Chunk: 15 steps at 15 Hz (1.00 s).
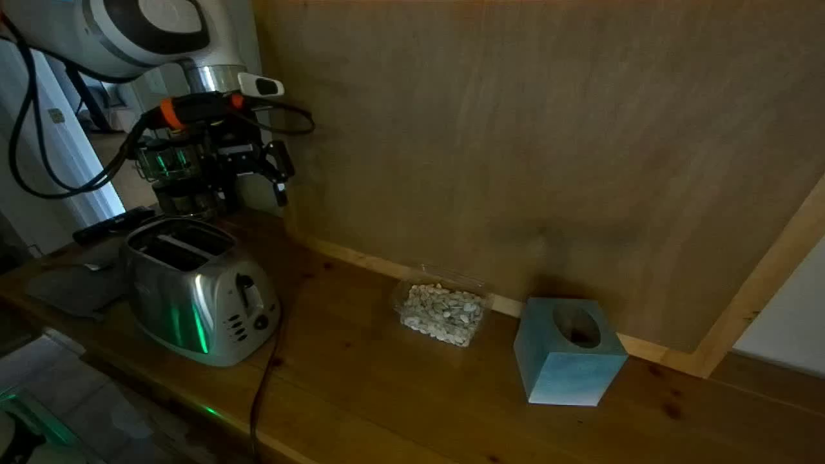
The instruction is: Turn the grey toaster to the right
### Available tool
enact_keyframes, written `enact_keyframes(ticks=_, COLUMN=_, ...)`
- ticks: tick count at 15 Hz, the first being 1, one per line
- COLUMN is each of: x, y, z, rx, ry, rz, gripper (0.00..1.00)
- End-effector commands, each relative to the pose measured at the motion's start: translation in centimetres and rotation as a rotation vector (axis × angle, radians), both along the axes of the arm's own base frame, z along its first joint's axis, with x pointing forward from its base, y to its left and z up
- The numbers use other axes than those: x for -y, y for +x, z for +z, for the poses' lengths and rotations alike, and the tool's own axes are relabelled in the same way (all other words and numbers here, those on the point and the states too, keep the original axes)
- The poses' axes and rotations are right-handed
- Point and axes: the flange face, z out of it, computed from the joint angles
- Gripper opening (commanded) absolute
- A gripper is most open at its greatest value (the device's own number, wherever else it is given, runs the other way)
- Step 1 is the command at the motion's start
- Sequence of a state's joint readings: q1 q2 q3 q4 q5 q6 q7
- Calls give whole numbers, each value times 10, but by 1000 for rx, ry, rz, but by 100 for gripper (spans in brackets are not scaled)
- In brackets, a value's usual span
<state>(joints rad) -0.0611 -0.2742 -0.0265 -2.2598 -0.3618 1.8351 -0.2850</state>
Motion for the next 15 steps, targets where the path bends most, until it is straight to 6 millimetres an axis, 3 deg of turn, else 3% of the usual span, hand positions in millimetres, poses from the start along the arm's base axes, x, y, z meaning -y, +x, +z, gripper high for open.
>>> enact_keyframes(ticks=1, x=0, y=0, z=0, rx=-1, ry=0, rz=0, gripper=100)
enact_keyframes(ticks=6, x=0, y=0, z=0, rx=-1, ry=0, rz=0, gripper=100)
enact_keyframes(ticks=15, x=-21, y=3, z=22, rx=-8, ry=64, rz=-291, gripper=100)
